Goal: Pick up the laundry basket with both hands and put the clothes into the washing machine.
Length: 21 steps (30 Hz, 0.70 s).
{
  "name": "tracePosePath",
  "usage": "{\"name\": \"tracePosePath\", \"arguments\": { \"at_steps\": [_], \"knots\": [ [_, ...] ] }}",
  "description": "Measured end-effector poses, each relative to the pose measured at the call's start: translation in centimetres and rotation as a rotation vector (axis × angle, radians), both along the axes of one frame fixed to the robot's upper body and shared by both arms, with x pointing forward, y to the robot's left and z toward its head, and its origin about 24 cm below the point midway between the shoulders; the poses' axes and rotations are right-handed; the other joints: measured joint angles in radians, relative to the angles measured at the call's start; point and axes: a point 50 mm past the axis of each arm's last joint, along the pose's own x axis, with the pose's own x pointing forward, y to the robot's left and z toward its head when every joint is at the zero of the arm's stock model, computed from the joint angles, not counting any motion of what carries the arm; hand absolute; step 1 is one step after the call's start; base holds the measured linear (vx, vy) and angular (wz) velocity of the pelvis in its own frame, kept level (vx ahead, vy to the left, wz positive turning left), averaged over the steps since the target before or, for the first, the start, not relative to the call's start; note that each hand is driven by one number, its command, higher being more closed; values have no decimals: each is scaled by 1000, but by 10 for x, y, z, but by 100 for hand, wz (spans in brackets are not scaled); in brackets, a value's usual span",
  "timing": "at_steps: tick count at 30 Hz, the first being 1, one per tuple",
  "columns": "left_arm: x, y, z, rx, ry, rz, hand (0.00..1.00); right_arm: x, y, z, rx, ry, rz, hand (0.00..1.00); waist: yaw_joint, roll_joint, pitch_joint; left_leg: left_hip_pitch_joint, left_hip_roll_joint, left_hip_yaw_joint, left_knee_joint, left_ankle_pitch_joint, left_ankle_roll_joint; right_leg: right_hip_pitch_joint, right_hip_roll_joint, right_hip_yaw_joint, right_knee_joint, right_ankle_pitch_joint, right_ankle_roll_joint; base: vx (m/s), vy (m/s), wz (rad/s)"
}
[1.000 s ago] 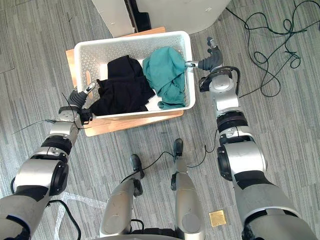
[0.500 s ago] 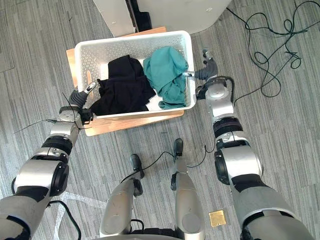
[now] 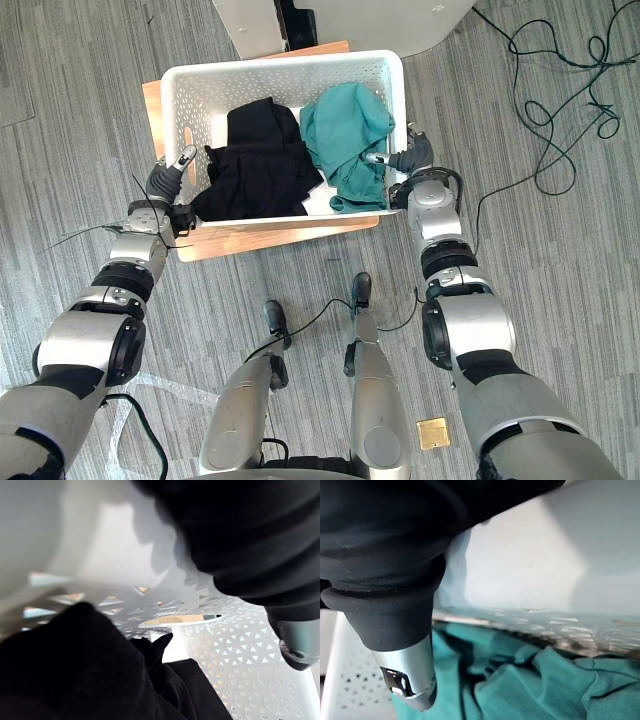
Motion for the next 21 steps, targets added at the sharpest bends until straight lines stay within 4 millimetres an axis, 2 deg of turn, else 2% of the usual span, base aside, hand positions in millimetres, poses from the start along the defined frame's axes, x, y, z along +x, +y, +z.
{"name": "tracePosePath", "arguments": {
  "at_steps": [7,16,21],
  "knots": [
    [0,0,4,25,-2,11,100,0,0,3,-40,-11,-4,100,2,0,0,-3,-3,1,-3,0,0,-5,-3,-1,0,0,0,11,2,0],
    [4,-10,10,225,53,-34,100,-2,-11,-2,-83,8,-32,100,3,1,-1,9,-18,2,-5,8,9,-1,-18,2,13,0,0,19,8,0],
    [5,-19,1,335,140,-93,100,-8,-20,-30,-69,95,-57,100,4,1,-1,60,-17,4,-13,8,9,44,-17,6,13,0,0,25,1,-4]
  ]
}}
